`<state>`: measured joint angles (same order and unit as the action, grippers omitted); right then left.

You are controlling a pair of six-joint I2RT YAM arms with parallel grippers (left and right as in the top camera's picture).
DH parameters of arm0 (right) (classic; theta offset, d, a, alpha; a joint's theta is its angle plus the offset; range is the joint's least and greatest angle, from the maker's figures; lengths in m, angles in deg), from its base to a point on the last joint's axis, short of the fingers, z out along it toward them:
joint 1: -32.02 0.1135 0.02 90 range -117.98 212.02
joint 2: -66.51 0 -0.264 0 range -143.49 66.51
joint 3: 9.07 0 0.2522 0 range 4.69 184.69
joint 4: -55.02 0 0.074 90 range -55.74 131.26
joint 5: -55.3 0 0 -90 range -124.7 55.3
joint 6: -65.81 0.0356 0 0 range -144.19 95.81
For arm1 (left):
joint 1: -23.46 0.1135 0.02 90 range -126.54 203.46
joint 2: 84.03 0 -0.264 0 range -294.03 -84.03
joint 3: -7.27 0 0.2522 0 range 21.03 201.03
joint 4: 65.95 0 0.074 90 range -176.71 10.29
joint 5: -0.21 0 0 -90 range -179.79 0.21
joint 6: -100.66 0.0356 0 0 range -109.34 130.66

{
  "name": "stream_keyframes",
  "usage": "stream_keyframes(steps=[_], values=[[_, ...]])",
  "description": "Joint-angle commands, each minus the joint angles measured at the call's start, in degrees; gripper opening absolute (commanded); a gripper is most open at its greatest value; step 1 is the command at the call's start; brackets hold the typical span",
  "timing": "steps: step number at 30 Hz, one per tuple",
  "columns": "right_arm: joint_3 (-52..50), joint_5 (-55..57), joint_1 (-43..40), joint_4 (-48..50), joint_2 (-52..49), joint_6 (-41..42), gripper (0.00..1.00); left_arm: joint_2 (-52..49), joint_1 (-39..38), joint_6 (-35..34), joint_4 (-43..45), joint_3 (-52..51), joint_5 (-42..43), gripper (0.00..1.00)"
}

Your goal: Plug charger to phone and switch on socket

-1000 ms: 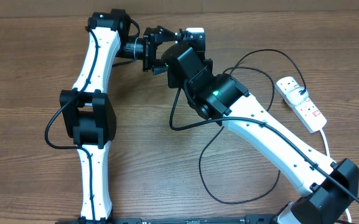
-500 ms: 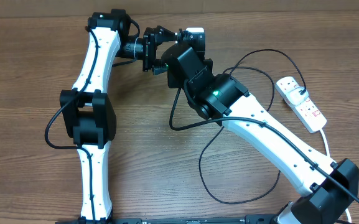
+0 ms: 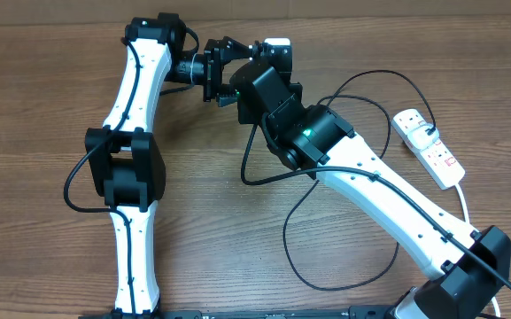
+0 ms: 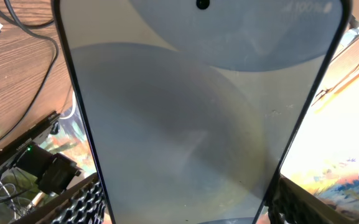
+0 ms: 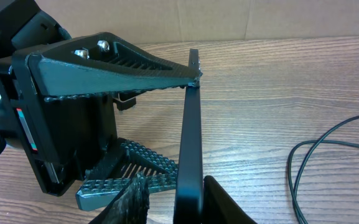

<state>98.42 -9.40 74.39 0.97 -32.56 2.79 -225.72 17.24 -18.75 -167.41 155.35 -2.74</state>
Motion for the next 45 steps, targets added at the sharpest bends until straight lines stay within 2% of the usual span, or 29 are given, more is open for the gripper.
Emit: stream_keyframes(steps=[1, 14, 19, 42, 45], values=[[0.35, -0.04, -0.11, 0.37, 0.24, 0.26, 0.28, -0.11, 0.63, 1.77, -0.15, 1.75, 3.61, 0.73], [0.35, -0.02, -0.11, 0.37, -0.04, 0.26, 0.28, -0.11, 0.63, 2.23, -0.15, 1.75, 3.61, 0.73], [0.35, 0.2, -0.13, 0.39, -0.13, 0.26, 0.25, -0.11, 0.63, 2.25, -0.15, 1.75, 3.61, 0.73], [0.35, 1.9, -0.13, 1.03, -1.9, 0.24, 0.23, -0.11, 0.63, 2.89, -0.15, 1.75, 3.58, 0.73], [0.35, 1.9, -0.13, 1.07, -1.9, 0.24, 0.2, -0.11, 0.63, 3.28, -0.15, 1.75, 3.58, 0.73]])
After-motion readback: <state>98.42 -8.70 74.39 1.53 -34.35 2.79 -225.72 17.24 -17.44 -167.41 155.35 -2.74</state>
